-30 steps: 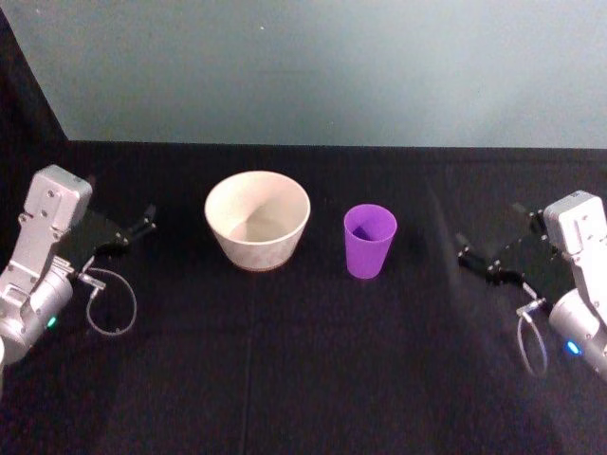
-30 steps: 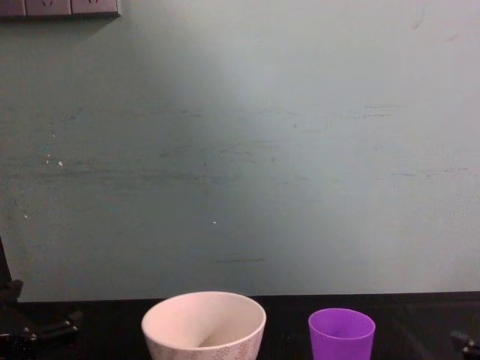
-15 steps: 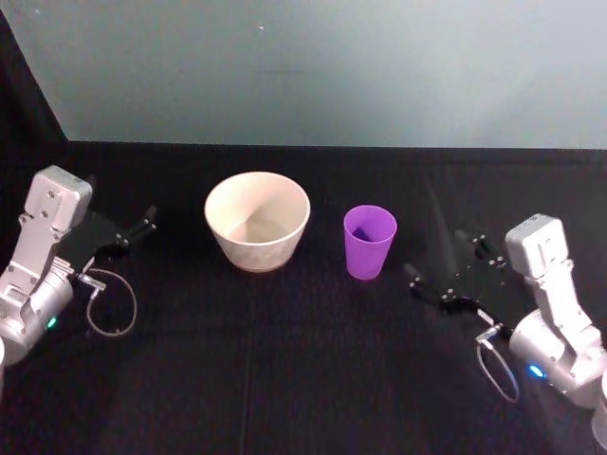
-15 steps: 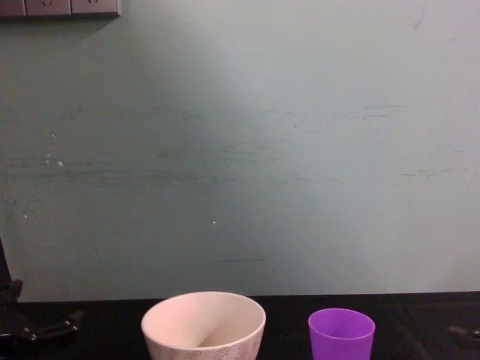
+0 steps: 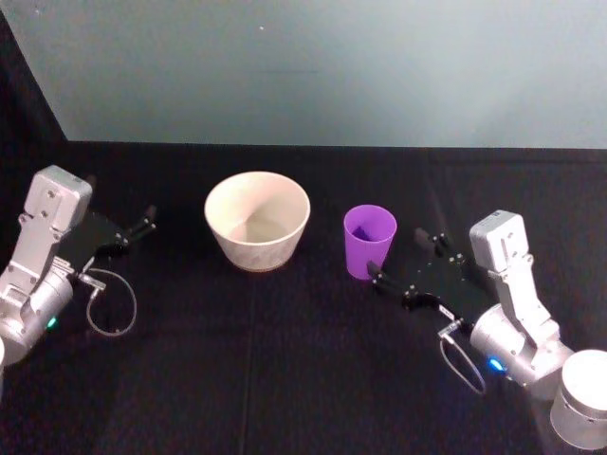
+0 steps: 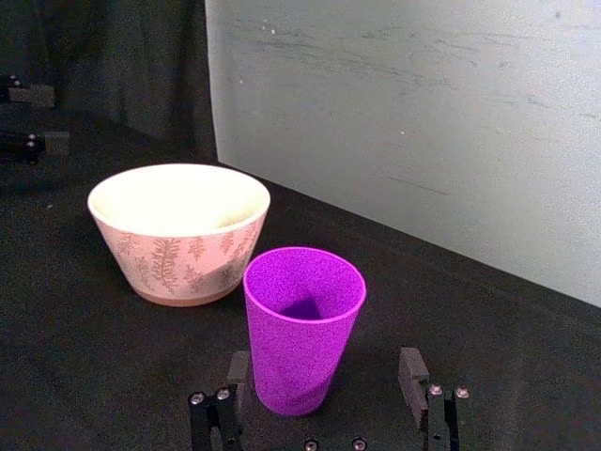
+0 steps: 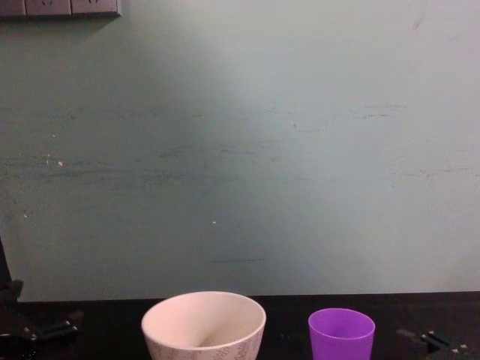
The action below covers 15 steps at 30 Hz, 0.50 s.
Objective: Pick up the cup and pour the mung beans from the cup into the bowl.
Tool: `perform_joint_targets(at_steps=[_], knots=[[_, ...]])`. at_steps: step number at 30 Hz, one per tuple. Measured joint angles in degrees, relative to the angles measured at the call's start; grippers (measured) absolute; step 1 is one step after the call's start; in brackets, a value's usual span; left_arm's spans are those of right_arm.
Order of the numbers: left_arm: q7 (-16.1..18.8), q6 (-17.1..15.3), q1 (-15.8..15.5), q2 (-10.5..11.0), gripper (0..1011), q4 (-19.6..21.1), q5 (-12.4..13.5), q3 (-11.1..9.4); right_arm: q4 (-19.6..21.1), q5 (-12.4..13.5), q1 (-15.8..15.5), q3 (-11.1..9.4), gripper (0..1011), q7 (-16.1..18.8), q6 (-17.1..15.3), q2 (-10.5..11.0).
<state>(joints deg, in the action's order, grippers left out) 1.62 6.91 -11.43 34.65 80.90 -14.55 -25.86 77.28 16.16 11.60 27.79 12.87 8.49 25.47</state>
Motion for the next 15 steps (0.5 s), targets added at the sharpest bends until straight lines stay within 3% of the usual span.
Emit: perform_joint_targets(at_steps=[15], knots=[[0.0,0.0,0.0,0.0,1000,0.0,0.0,0.0,-5.8,1.0,3.0,-1.3,1003,2.4,-0.3,-5.7]])
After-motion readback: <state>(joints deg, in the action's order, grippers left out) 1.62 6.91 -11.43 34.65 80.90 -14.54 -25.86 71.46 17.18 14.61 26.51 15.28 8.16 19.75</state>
